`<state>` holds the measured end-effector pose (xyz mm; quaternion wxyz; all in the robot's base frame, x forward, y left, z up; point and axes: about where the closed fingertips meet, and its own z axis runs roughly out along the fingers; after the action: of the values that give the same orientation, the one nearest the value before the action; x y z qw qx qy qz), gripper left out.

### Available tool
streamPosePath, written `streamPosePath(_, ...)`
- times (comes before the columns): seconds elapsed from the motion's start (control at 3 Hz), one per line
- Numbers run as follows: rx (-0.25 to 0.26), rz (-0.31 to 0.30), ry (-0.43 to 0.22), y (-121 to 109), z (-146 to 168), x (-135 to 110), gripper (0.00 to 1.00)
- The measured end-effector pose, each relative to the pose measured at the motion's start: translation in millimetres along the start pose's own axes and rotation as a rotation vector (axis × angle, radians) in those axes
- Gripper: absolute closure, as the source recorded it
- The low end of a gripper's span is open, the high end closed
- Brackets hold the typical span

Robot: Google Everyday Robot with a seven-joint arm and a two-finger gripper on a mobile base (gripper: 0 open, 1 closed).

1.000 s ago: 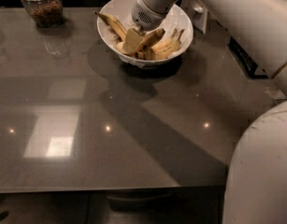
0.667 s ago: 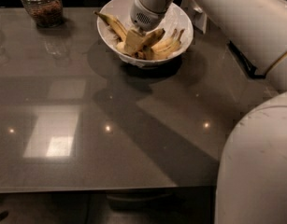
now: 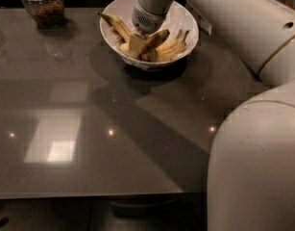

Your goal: Pick banana from white bowl

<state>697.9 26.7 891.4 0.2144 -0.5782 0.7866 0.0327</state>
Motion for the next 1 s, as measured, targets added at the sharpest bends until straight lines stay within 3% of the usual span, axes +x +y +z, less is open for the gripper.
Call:
streamPosePath(0.33, -0.004, -0.003, 0.008, -1.6, 8.4, -1.7, 0.51)
streamPosePath(1.0, -0.007, -0.024, 0.025, 4.0, 6.9, -5.6, 0.93)
